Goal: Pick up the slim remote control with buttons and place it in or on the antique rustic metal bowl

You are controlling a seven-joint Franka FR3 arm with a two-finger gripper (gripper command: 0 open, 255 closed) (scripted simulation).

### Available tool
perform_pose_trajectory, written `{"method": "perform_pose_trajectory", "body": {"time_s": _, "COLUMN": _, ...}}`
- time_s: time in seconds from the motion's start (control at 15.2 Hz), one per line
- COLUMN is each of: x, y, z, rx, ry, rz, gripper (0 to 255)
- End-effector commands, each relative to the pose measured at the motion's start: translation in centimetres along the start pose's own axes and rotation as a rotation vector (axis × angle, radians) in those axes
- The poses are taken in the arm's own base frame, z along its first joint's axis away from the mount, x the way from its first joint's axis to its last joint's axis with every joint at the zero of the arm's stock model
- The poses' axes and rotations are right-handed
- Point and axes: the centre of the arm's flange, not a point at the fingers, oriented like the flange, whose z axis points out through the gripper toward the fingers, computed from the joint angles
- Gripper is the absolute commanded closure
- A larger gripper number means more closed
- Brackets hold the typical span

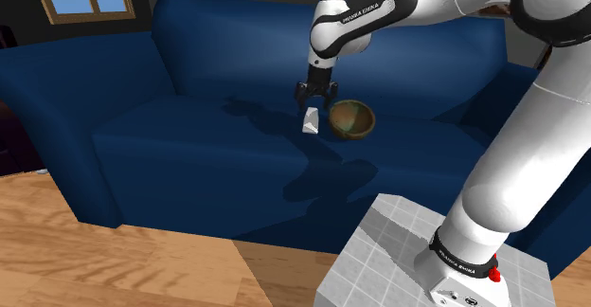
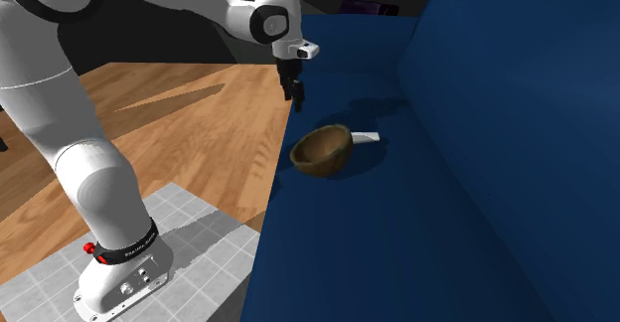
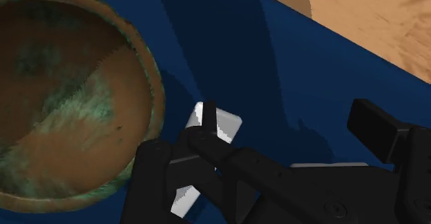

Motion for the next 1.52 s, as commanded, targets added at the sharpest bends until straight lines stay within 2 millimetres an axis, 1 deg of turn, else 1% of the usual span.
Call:
{"method": "perform_pose_trajectory", "body": {"time_s": 0.0, "x": 2.6, "y": 0.3, "z": 1.3, "rx": -0.008, "ry": 0.006, "rz": 0.059, "gripper": 0}}
{"method": "perform_pose_trajectory", "body": {"time_s": 0.4, "x": 9.0, "y": 2.5, "z": 4.9, "rx": -0.030, "ry": 0.019, "rz": 0.231, "gripper": 0}}
{"method": "perform_pose_trajectory", "body": {"time_s": 0.86, "x": 15.9, "y": 6.5, "z": 9.0, "rx": -0.056, "ry": 0.036, "rz": 0.431, "gripper": 0}}
{"method": "perform_pose_trajectory", "body": {"time_s": 0.92, "x": 16.2, "y": 6.8, "z": 9.2, "rx": -0.057, "ry": 0.036, "rz": 0.442, "gripper": 0}}
{"method": "perform_pose_trajectory", "body": {"time_s": 1.32, "x": 16.3, "y": 7.0, "z": 12.4, "rx": -0.057, "ry": 0.036, "rz": 0.442, "gripper": 0}}
{"method": "perform_pose_trajectory", "body": {"time_s": 1.39, "x": 16.3, "y": 7.0, "z": 13.2, "rx": -0.057, "ry": 0.036, "rz": 0.442, "gripper": 0}}
{"method": "perform_pose_trajectory", "body": {"time_s": 1.45, "x": 16.3, "y": 7.0, "z": 13.2, "rx": -0.057, "ry": 0.036, "rz": 0.442, "gripper": 0}}
